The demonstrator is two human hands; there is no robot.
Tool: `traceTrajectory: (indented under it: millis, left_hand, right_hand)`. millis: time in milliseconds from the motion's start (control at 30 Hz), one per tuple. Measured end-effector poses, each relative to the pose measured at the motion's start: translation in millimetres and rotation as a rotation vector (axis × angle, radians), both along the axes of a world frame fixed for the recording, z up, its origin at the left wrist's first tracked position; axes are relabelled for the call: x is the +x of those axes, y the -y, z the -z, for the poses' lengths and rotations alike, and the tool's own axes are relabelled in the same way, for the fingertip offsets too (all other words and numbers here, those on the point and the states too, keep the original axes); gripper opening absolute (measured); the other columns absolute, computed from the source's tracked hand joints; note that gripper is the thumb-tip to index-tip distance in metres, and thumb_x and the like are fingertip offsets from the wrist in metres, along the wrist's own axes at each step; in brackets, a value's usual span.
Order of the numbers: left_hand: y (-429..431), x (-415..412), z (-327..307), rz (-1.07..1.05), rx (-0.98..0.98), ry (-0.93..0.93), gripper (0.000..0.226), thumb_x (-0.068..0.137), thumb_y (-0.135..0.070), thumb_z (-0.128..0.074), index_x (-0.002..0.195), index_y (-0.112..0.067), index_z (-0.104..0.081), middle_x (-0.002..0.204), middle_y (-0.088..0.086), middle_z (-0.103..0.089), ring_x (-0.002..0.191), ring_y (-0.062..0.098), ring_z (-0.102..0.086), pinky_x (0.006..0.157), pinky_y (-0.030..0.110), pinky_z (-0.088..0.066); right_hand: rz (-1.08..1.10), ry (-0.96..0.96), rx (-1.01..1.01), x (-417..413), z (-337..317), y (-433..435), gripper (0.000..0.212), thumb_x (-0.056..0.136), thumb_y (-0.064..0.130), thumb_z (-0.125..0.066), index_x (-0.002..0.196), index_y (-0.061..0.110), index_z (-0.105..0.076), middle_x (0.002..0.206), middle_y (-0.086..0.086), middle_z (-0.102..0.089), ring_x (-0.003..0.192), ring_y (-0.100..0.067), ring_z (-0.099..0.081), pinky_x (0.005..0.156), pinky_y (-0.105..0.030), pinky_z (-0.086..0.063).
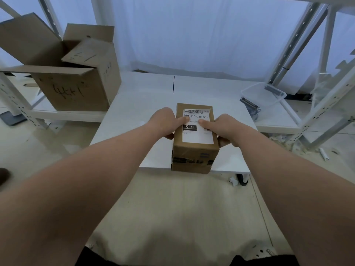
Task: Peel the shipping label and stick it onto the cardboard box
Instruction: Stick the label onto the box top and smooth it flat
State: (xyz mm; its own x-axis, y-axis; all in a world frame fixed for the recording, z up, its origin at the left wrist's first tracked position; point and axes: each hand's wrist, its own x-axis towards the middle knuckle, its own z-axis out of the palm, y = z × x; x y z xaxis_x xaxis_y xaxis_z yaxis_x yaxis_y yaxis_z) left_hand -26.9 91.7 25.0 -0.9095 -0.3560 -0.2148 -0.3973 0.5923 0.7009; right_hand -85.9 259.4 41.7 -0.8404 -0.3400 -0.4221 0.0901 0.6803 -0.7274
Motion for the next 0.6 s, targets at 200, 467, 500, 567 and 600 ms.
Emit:
traceTrajectory:
  millis: [200,467,500,567,600]
  left_hand:
    - [0,31,-11,0.221,-0.479,-0.227,0.021,0.092,-0.035,-0.054,0.093,-0.013,-0.057,0.093,0.000,-0.059,0.081,0.020,-0.059,0.068,0.031,-0.046]
    - [-28,46,-13,0.634,-0.697,-0.082,0.055,0.099,-0.046,-0.029,0.147,-0.019,-0.027,0.158,-0.003,-0.021,0.144,0.017,-0.023,0.116,0.036,-0.020]
    - [-28,44,-11,0.618,-0.719,-0.062,0.058,0.098,-0.049,-0.027,0.149,-0.021,-0.022,0.159,-0.004,-0.017,0.146,0.015,-0.017,0.118,0.039,-0.013]
    - [-26,41,-10,0.584,-0.718,-0.013,0.064,0.096,-0.056,-0.024,0.150,-0.023,-0.016,0.160,-0.006,-0.011,0.147,0.012,-0.008,0.120,0.043,-0.002]
    - [-25,39,-10,0.568,-0.711,0.006,0.066,0.095,-0.059,-0.023,0.151,-0.024,-0.013,0.160,-0.007,-0.009,0.148,0.011,-0.005,0.120,0.045,0.001]
  right_hand:
    - [-0.034,-0.536,0.292,19,4,-7,0.040,0.086,0.049,-0.060,0.094,0.010,-0.055,0.090,-0.005,-0.062,0.077,-0.024,-0.061,0.063,-0.034,-0.050]
    - [-0.437,-0.813,0.348,27,-3,-11,0.031,0.096,0.018,-0.044,0.106,0.011,-0.072,0.114,-0.007,-0.062,0.104,-0.026,-0.057,0.089,-0.040,-0.047]
    - [-0.448,-0.798,0.344,27,-4,-12,0.030,0.096,0.018,-0.045,0.106,0.011,-0.072,0.114,-0.007,-0.063,0.104,-0.025,-0.057,0.091,-0.039,-0.046]
    - [-0.468,-0.778,0.352,27,-7,-14,0.029,0.095,0.019,-0.047,0.106,0.010,-0.072,0.115,-0.007,-0.063,0.106,-0.024,-0.056,0.093,-0.037,-0.044]
    - [-0.472,-0.770,0.360,27,-9,-14,0.030,0.095,0.019,-0.047,0.106,0.010,-0.073,0.115,-0.008,-0.063,0.106,-0.023,-0.056,0.093,-0.036,-0.044]
